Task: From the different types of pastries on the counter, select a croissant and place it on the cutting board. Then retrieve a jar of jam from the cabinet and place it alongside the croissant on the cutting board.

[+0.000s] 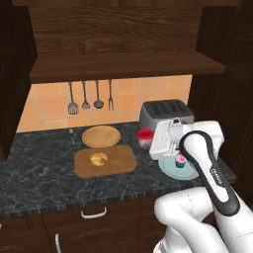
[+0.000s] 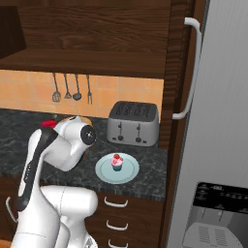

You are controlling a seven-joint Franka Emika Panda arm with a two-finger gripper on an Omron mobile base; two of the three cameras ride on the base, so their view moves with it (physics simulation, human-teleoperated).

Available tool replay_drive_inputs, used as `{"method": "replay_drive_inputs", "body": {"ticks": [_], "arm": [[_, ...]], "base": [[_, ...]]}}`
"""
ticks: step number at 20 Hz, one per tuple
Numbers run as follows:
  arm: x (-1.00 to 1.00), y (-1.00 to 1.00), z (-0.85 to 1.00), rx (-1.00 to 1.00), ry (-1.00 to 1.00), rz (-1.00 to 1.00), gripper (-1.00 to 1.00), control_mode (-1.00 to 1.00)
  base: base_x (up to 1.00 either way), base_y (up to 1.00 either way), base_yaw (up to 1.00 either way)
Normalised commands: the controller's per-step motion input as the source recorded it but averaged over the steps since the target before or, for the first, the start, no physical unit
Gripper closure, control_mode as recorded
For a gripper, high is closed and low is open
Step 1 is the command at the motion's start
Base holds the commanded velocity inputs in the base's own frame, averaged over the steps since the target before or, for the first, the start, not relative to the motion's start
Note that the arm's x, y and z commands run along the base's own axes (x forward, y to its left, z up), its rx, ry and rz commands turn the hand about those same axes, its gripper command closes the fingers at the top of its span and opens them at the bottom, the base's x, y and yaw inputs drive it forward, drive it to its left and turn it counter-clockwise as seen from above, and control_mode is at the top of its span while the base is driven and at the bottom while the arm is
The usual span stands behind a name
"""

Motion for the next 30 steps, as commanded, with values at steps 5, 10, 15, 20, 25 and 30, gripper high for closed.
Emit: {"method": "replay_drive_inputs", "body": {"ticks": [5,10,15,20,25,30], "arm": [[0.78,0.29,-0.29,-0.01,0.01,0.18,1.0,-1.0],[0.68,0.02,-0.22,0.0,0.02,0.16,1.0,-1.0],[0.4,0.0,-0.31,0.0,0.0,0.18,1.0,-1.0],[0.17,0.0,-0.26,0.0,0.0,0.18,1.0,-1.0],[0.18,0.0,-0.27,0.0,0.0,0.13,1.0,-1.0],[0.1,0.0,-0.31,0.0,0.0,0.06,1.0,-1.0]], "base": [[0.0,0.0,0.0],[0.0,0.0,0.0],[0.0,0.0,0.0],[0.0,0.0,0.0],[0.0,0.0,0.0],[0.0,0.0,0.0]]}}
